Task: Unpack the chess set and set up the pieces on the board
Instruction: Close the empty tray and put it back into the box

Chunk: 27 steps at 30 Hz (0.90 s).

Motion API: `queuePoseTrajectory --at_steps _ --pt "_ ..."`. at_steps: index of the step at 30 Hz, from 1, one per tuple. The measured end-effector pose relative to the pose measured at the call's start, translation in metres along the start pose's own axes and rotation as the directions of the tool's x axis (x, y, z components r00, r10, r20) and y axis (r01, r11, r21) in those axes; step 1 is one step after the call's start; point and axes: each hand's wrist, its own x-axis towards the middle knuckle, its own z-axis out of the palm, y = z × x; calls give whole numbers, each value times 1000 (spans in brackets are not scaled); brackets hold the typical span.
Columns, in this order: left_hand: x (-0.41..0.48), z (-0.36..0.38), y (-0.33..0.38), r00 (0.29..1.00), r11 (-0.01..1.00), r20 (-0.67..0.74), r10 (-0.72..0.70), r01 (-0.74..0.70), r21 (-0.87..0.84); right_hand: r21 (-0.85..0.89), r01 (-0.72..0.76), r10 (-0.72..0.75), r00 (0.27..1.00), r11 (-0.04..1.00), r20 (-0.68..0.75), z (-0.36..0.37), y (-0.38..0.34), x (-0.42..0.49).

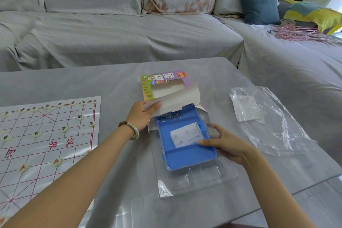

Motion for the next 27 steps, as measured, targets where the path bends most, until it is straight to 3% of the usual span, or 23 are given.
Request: queuePoseTrajectory --at_steps 3,5,9,13,15,18,21,23,27 --pt "-5 -1 4 992 1000 127 23 -25 13 125 108 -85 981 986 -173 12 -3 8" --pt "-7 -2 10 984 998 169 57 -62 24 177 146 -119 981 973 -154 15 -9 8" --pt "-5 -14 22 994 999 106 -5 9 -34 -91 307 -288 941 947 178 1 -15 -15" --pt "-2 -25 33 997 994 37 -62 65 -87 -150 410 -332 866 900 374 -1 -17 -35" --pt "-4 -29 39 996 993 36 -78 81 -81 -185 431 -365 879 883 308 6 -22 -40" --pt "-9 -38 48 990 986 71 -121 128 -110 -222 458 -467 884 861 12 20 -30 -45" --pt "-14 -49 69 980 976 156 -124 149 -162 -348 514 -613 731 784 -301 35 -43 -46" --pt "-17 -56 87 974 970 195 -111 149 -192 -394 519 -648 663 759 -375 45 -51 -47" --pt "-22 -69 115 964 926 222 -145 211 -313 -128 630 -631 699 766 -337 64 -75 -61"
